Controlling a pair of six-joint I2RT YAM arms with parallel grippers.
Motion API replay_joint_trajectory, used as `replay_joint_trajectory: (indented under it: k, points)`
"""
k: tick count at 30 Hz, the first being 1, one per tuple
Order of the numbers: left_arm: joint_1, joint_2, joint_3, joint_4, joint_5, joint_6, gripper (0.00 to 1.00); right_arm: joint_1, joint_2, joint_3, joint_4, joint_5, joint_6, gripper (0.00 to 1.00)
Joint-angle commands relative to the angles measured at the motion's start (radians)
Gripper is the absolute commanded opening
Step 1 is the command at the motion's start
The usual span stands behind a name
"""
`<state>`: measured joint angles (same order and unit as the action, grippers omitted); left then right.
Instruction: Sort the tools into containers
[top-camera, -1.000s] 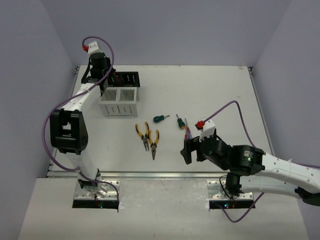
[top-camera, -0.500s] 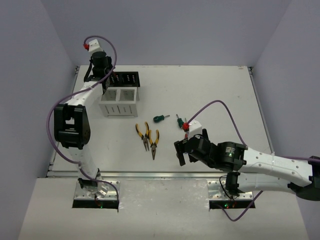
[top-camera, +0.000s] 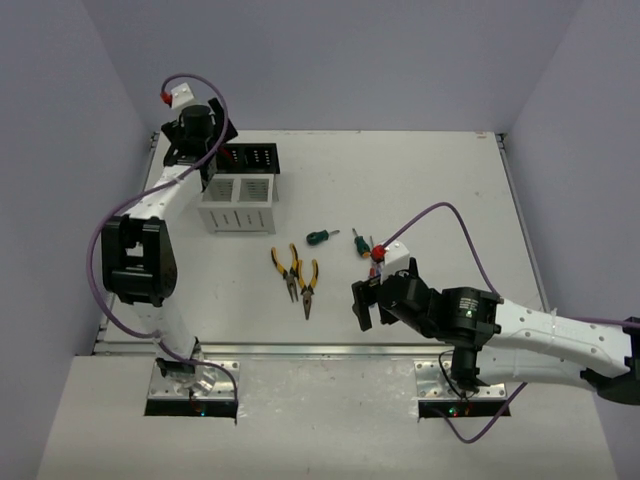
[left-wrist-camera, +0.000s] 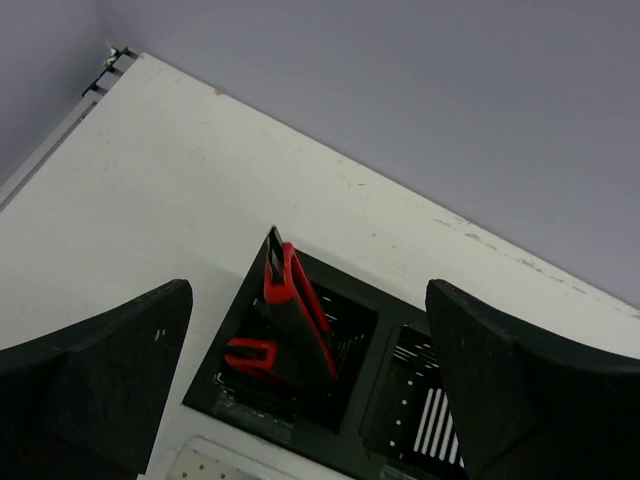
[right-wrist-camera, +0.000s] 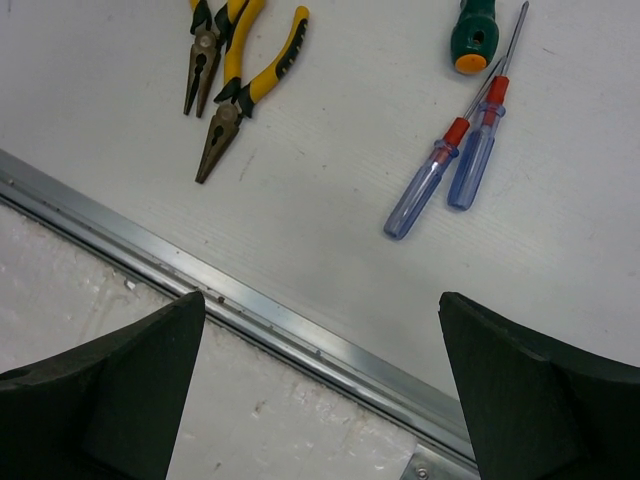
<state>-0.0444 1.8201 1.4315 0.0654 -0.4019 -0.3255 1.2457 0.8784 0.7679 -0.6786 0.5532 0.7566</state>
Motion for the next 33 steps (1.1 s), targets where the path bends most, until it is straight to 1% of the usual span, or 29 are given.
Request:
replay_joint_trajectory:
  k: [1,2,5,8,10,13,14,15,16,18,20,21,23,24,27,30,33]
  points:
    - [0.001,-0.198,0.049,-0.041,0.044,-0.08,1.0,0.001,0.01,-0.004,0.062,0.061,-0.005,0.99]
    - [0.001,-0.24,0.072,-0.117,0.088,-0.112,1.0,0.0,0.025,-0.001,0.073,0.071,-0.008,0.99]
    - [0.001,-0.347,0.059,-0.23,0.175,-0.162,1.0,-0.015,0.066,0.009,0.089,0.072,-0.018,0.99]
    - [-0.008,-0.538,-0.067,-0.293,0.252,-0.203,1.0,-0.019,0.106,0.013,0.112,0.053,-0.021,0.99]
    - [-0.015,-0.697,-0.209,-0.31,0.266,-0.216,1.0,-0.021,0.114,0.001,0.14,0.042,-0.02,0.99]
    - [-0.015,-0.877,-0.372,-0.374,0.325,-0.196,1.0,-0.026,0.12,-0.026,0.175,0.005,-0.027,0.99]
    - [-0.015,-0.924,-0.376,-0.393,0.343,-0.177,1.0,-0.029,0.12,-0.027,0.184,-0.006,-0.028,0.99]
    - [-0.015,-1.0,-0.417,-0.416,0.355,-0.158,1.0,-0.029,0.126,-0.034,0.19,-0.015,-0.032,0.99]
    - [-0.015,-1.009,-0.436,-0.442,0.358,-0.144,1.0,-0.029,0.129,-0.037,0.191,-0.016,-0.033,0.99]
    - [-0.015,-1.103,-0.458,-0.559,0.386,-0.077,1.0,-0.032,0.139,-0.041,0.189,-0.007,-0.024,0.99]
    - [-0.015,-1.125,-0.465,-0.597,0.399,-0.039,1.0,-0.034,0.145,-0.039,0.183,0.001,-0.001,0.99]
    - [-0.016,-1.135,-0.481,-0.607,0.427,0.001,1.0,-0.034,0.144,-0.037,0.18,0.005,0.035,0.99]
    - [-0.023,-1.163,-0.53,-0.613,0.405,0.025,1.0,-0.034,0.155,-0.029,0.171,0.032,0.083,0.99]
    - [-0.035,-1.177,-0.555,-0.601,0.38,0.023,1.0,-0.034,0.165,-0.023,0.158,0.057,0.117,0.99]
    - [-0.04,-1.212,-0.622,-0.566,0.376,0.006,1.0,-0.034,0.209,-0.008,0.131,0.089,0.138,0.99]
    - [-0.04,-1.217,-0.628,-0.562,0.38,0.0,1.0,-0.046,0.243,0.005,0.13,0.079,0.144,0.99]
    - [-0.045,-1.237,-0.641,-0.557,0.372,-0.011,1.0,-0.092,0.298,0.017,0.131,0.046,0.164,0.99]
